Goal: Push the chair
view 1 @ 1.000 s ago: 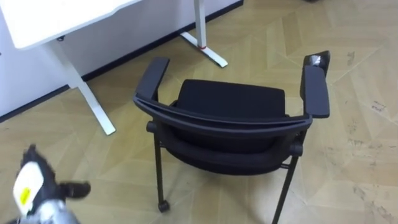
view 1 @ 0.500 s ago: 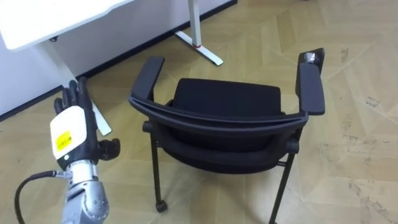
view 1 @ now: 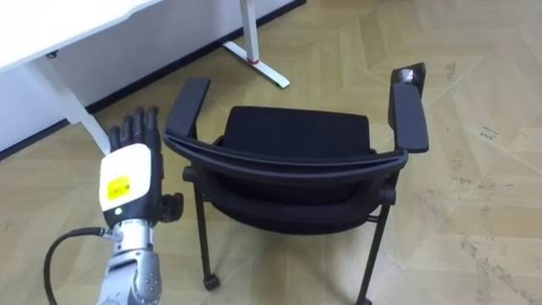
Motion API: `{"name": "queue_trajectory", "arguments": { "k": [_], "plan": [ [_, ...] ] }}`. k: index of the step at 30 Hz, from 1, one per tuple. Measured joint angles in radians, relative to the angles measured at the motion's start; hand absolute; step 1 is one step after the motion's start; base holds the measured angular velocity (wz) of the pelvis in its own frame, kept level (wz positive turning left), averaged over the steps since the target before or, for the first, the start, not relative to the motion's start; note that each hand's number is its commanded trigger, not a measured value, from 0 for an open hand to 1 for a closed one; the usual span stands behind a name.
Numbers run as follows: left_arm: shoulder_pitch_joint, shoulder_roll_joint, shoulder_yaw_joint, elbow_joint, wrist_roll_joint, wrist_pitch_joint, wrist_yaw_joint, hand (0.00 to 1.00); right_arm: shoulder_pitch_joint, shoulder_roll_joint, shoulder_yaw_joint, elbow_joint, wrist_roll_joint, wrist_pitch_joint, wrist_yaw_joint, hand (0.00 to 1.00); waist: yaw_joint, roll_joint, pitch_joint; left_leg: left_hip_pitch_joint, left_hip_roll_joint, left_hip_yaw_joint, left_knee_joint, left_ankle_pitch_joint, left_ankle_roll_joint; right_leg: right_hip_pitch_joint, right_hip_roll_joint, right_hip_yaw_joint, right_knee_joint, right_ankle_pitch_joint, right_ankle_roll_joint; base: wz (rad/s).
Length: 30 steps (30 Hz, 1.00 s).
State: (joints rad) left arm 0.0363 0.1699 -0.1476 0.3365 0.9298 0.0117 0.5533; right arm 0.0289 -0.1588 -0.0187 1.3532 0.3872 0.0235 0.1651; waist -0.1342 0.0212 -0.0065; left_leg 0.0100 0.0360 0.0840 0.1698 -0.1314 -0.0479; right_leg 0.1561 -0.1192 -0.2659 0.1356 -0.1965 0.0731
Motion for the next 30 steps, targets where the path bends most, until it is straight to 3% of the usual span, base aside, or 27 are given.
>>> {"name": "queue_trajectory", "arguments": {
  "k": [4, 11, 14, 30],
  "plan": [
    [0.000, 0.000, -0.039, -0.003, 0.004, 0.002, 0.000, 0.00, -0.001, 0.000, 0.027, -0.001, 0.001, -0.005, 0.000, 0.00, -0.005, 0.005, -0.0022, 0.002, 0.000, 0.000, 0.000, 0.000, 0.000, 0.000, 0.000, 0.003, 0.000, 0.000, 0.000, 0.00],
    [0.000, -0.003, -0.134, -0.025, 0.004, 0.001, -0.019, 0.00, -0.014, -0.001, 0.036, 0.002, 0.001, -0.013, -0.002, 0.00, -0.025, 0.013, 0.0048, 0.007, 0.000, 0.001, 0.002, 0.000, 0.000, 0.000, 0.000, 0.012, -0.001, 0.000, 0.000, -0.01],
    [-0.001, -0.006, -0.142, -0.028, 0.006, 0.000, -0.026, 0.00, -0.014, -0.001, 0.038, 0.001, 0.005, -0.013, -0.002, 0.00, -0.031, 0.014, 0.0100, 0.010, 0.001, 0.005, 0.000, 0.000, 0.000, -0.001, 0.000, 0.019, 0.000, 0.000, 0.000, -0.05],
    [-0.001, 0.000, -0.161, -0.064, 0.039, -0.016, -0.038, 0.00, -0.021, 0.001, 0.034, 0.001, -0.001, -0.028, 0.001, 0.00, -0.046, 0.011, 0.0119, 0.002, 0.002, 0.013, -0.002, 0.000, 0.000, -0.016, 0.000, 0.031, 0.000, 0.000, 0.000, -0.01]
  ]
}}
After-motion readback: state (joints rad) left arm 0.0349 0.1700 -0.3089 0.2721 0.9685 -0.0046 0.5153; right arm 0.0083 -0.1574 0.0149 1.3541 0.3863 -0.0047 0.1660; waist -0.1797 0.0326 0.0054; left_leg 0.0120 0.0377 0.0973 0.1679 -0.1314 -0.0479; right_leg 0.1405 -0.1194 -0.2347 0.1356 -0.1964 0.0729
